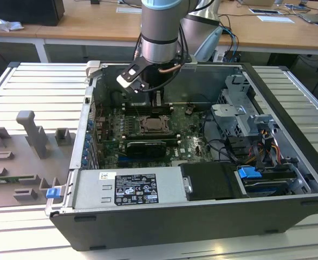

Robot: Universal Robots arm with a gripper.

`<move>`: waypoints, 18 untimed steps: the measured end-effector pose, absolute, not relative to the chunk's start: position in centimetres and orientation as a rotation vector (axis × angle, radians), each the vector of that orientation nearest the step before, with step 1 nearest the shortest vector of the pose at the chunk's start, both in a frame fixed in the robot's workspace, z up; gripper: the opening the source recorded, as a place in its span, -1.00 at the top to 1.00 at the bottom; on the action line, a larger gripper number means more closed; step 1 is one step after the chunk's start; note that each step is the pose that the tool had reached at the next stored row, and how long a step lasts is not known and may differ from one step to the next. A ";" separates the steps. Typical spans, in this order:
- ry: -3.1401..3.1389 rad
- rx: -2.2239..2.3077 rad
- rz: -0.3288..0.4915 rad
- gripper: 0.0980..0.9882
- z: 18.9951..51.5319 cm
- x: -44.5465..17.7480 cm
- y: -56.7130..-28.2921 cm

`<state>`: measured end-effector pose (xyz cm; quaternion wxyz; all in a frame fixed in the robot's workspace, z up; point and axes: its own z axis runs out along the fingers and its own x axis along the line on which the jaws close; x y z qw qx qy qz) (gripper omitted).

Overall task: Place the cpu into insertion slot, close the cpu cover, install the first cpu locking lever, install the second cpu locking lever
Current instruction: 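Install the first cpu locking lever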

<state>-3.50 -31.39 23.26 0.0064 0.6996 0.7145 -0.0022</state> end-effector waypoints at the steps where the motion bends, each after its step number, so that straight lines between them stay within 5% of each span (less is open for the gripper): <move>1: 2.235 2.189 -0.007 0.98 23.3 -3.5 -31.4; 18: 2.235 2.189 -0.005 0.98 23.9 -3.7 -31.4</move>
